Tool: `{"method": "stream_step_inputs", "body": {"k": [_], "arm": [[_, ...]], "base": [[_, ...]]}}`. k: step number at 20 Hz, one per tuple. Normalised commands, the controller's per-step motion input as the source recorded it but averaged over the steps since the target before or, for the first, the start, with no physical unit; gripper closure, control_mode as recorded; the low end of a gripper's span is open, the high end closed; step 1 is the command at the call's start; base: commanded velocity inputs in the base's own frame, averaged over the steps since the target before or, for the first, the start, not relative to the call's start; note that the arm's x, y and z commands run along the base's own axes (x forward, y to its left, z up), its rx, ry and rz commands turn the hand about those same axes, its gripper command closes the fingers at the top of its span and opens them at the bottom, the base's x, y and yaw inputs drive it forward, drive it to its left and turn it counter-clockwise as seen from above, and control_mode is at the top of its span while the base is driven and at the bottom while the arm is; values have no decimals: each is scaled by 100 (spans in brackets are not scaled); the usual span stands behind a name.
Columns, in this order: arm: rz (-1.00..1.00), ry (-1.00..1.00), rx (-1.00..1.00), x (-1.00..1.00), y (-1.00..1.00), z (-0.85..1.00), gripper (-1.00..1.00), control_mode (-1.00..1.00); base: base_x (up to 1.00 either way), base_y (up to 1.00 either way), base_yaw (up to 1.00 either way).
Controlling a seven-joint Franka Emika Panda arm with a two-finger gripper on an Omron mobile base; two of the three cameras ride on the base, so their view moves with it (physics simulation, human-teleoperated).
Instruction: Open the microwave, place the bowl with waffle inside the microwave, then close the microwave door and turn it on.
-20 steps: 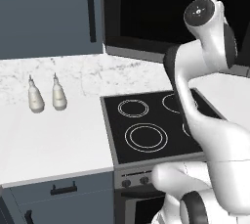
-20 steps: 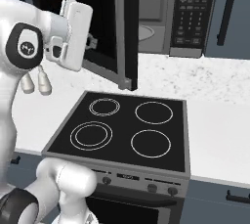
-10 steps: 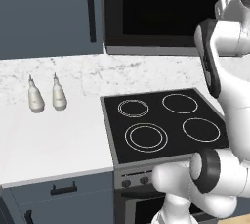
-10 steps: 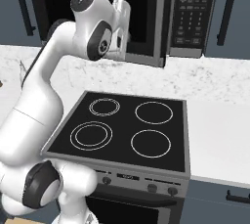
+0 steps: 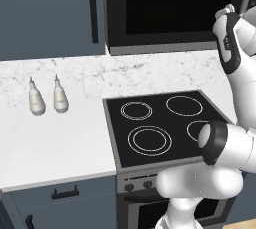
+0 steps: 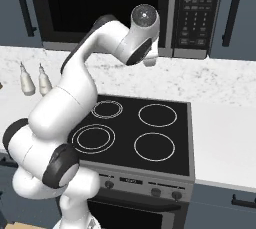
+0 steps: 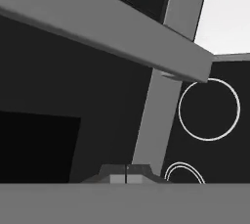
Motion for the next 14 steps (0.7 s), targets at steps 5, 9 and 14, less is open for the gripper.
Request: {"method": "stream_step_inputs", "body": {"k": [5,9,14], "arm": [[13,19,0,100,0,-34,100,-100],[6,3,-12,86,27,-54,100,-100],[1,-8,-11,-51,13,-19,100,-100]], "base": [[0,0,0],[0,0,0],[0,0,0]]}}
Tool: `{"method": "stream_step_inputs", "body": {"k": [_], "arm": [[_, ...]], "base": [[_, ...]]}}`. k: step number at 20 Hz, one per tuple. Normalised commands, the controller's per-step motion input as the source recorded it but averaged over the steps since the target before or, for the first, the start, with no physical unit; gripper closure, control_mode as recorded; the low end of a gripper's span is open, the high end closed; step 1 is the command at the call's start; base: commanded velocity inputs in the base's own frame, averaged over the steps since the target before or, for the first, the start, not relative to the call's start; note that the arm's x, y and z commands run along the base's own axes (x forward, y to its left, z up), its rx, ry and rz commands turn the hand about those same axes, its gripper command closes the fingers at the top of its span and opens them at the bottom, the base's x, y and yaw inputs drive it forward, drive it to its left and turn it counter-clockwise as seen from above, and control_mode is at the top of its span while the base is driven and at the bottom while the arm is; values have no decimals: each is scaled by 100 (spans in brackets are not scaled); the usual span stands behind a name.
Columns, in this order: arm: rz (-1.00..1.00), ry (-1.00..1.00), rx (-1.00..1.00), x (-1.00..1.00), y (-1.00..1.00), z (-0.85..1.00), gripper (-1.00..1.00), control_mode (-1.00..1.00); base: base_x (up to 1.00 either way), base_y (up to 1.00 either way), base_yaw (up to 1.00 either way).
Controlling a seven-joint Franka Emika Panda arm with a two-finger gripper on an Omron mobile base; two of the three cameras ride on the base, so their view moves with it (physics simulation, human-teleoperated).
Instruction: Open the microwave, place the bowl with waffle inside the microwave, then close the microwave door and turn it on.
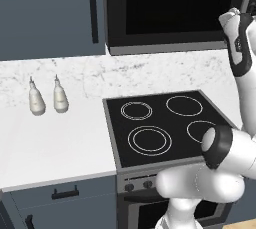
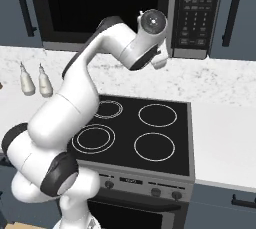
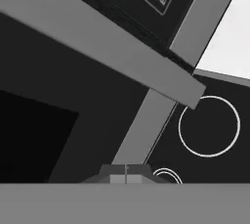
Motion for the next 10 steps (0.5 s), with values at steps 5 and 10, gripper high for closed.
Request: {"method": "stream_step_inputs", "body": {"k": [5,10], "arm": [[0,-14,0,-96,-5,5,100,-100],[0,-9,5,-69,-29,15,100,-100]], "base": [[0,0,0],[0,0,0]]}}
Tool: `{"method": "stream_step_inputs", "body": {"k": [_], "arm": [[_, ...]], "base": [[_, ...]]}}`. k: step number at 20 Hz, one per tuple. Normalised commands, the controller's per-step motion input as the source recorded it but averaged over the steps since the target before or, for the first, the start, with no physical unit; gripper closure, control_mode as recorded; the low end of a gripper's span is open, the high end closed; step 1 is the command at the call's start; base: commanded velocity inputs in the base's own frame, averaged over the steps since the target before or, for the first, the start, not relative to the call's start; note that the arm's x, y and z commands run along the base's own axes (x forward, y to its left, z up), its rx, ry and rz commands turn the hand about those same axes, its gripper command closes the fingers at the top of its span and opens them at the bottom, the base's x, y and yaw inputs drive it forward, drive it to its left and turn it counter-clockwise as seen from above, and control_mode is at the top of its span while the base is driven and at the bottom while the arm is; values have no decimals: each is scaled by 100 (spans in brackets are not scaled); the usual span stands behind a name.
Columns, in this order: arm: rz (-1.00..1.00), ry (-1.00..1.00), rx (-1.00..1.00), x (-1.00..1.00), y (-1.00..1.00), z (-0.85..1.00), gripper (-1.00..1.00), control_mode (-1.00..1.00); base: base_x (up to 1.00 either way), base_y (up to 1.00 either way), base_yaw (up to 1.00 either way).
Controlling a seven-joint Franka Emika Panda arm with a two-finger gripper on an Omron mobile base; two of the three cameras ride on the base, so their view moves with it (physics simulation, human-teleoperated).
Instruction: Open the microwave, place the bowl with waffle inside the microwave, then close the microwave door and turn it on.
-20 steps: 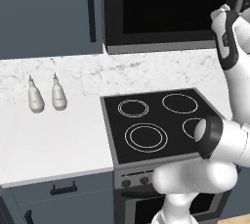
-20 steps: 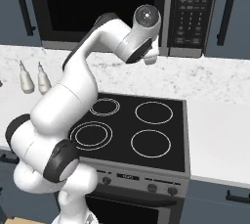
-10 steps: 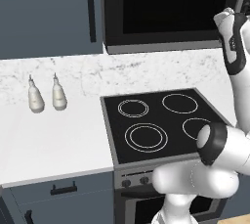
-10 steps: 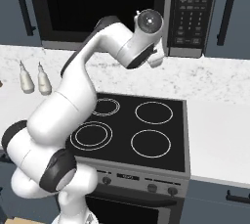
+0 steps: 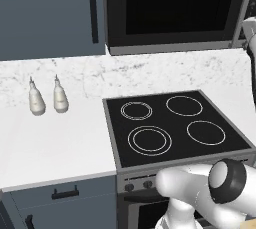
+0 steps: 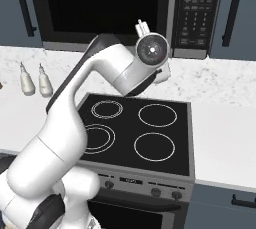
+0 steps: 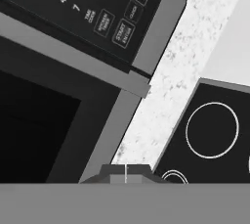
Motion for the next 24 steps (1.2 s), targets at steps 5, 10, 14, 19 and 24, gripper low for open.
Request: {"method": "stream_step_inputs", "body": {"k": [5,10,14,19,24], "arm": [[0,-12,11,-37,-27,8,100,-100],[0,-5,17,-26,-52,0,100,-100],[0,-5,19,-15,-56,1,100,-100],[0,-13,16,0,-23,11,100,-100],[0,-12,8,0,0,9,100,-100]], "base": [[0,0,0],[0,0,0],[0,0,0],[0,0,0],[0,0,0]]}}
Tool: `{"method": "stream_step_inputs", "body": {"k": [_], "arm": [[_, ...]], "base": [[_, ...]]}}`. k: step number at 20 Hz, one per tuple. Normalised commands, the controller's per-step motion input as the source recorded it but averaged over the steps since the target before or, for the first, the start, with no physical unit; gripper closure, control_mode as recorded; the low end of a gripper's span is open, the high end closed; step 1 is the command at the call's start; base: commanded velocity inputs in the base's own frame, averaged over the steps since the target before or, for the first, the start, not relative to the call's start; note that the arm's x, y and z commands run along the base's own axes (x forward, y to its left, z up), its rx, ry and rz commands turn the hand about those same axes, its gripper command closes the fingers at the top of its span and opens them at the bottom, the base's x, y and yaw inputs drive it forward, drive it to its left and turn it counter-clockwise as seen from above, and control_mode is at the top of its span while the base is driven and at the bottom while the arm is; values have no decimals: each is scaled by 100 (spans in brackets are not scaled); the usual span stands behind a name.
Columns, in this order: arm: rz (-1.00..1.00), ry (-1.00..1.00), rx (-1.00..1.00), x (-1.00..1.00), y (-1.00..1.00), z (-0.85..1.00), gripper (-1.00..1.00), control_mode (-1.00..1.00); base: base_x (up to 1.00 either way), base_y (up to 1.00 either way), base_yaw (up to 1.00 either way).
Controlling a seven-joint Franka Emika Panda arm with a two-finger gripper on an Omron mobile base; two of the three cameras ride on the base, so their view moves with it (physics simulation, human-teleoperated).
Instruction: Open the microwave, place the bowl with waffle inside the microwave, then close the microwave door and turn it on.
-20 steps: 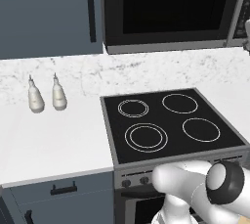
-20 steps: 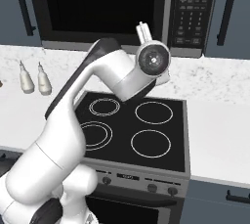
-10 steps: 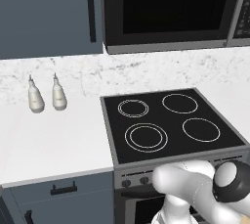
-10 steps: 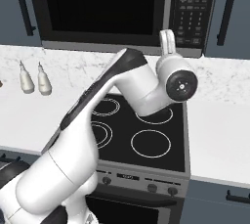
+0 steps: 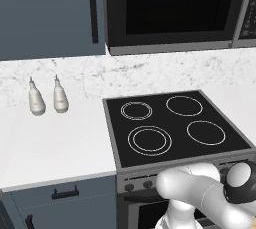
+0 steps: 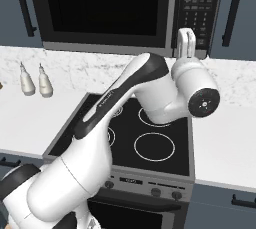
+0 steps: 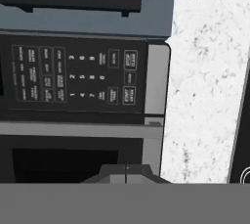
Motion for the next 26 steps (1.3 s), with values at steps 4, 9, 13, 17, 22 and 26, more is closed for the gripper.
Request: {"method": "stream_step_inputs", "body": {"k": [4,9,13,17,22,26], "arm": [[0,-7,4,2,0,2,100,-100],[0,0,0,33,0,0,100,-100],[0,2,0,44,-2,0,100,-100],[0,6,0,36,-8,-1,100,-100],[0,8,0,30,-10,-6,100,-100],[0,6,0,29,-4,0,100,-100]], "base": [[0,0,0],[0,0,0],[0,0,0],[0,0,0],[0,0,0],[0,0,0]]}}
